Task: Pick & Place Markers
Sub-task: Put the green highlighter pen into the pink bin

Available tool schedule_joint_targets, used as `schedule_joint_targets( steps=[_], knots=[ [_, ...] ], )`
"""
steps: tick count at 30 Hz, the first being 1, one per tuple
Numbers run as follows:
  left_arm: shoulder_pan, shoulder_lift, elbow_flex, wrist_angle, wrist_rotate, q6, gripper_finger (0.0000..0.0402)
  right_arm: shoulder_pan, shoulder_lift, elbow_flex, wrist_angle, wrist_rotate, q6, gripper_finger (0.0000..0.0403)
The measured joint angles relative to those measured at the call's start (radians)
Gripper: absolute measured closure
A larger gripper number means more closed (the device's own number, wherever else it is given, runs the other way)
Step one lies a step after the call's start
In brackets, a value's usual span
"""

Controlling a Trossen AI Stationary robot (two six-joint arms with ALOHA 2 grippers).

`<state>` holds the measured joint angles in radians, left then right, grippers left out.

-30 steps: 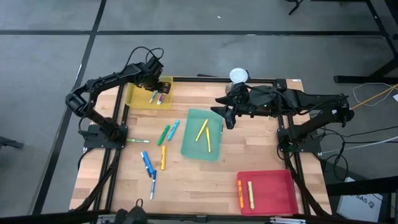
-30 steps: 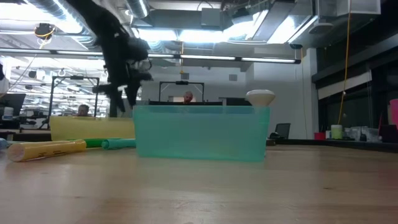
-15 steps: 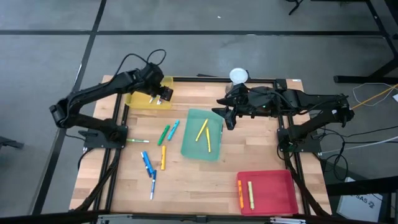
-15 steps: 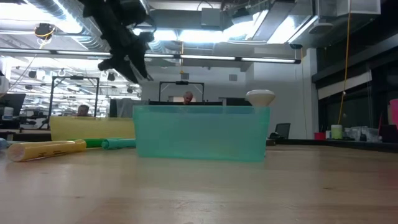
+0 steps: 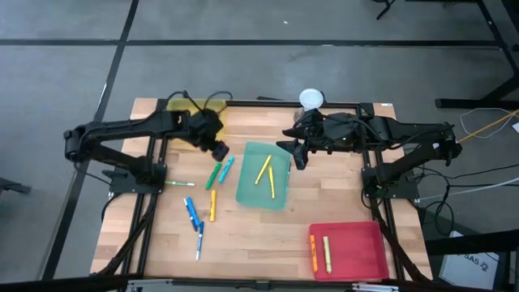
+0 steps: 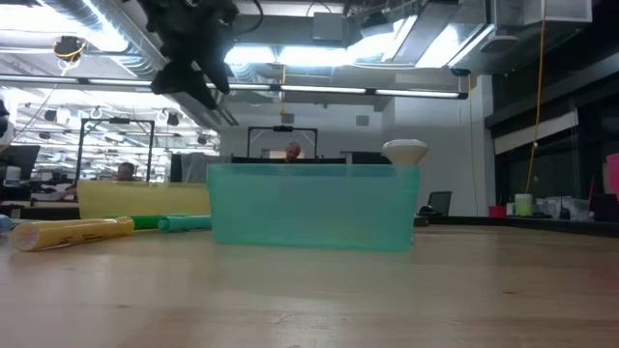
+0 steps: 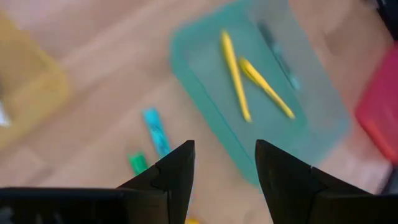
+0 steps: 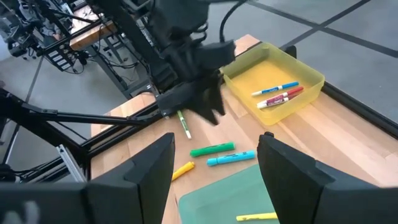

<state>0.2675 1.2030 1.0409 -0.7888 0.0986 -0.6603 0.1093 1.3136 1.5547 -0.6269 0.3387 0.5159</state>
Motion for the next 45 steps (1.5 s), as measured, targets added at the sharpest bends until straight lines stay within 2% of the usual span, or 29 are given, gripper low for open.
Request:
schedule_joint_targets(
  steps=[5,9,14,19,32,45],
  knots=[
    [-0.1,0.0,0.0,-0.036,0.007,-0.095,0.0242,0.0,0.0,0.0,0.0,-0.018,0.0,0.0179],
    [-0.152,0.0,0.0,-0.077,-0.048,-0.186,0.0242,0.0,0.0,0.0,0.0,-0.018,0.0,0.0179],
    [-0.158,0.007,0.0,-0.139,-0.15,-0.279,0.0248,0.0,0.0,0.0,0.0,-0.018,0.0,0.0179],
    [-0.159,0.044,0.0,-0.204,-0.159,-0.305,0.0258,0.0,0.0,0.0,0.0,-0.018,0.0,0.0179],
    [-0.163,0.227,0.0,-0.206,-0.156,-0.232,0.0266,0.0,0.0,0.0,0.0,-0.018,0.029,0.0179],
    [-0.163,0.331,0.0,-0.203,-0.131,-0.189,0.0204,0.0,0.0,0.0,0.0,-0.028,0.034,0.0179]
  ],
)
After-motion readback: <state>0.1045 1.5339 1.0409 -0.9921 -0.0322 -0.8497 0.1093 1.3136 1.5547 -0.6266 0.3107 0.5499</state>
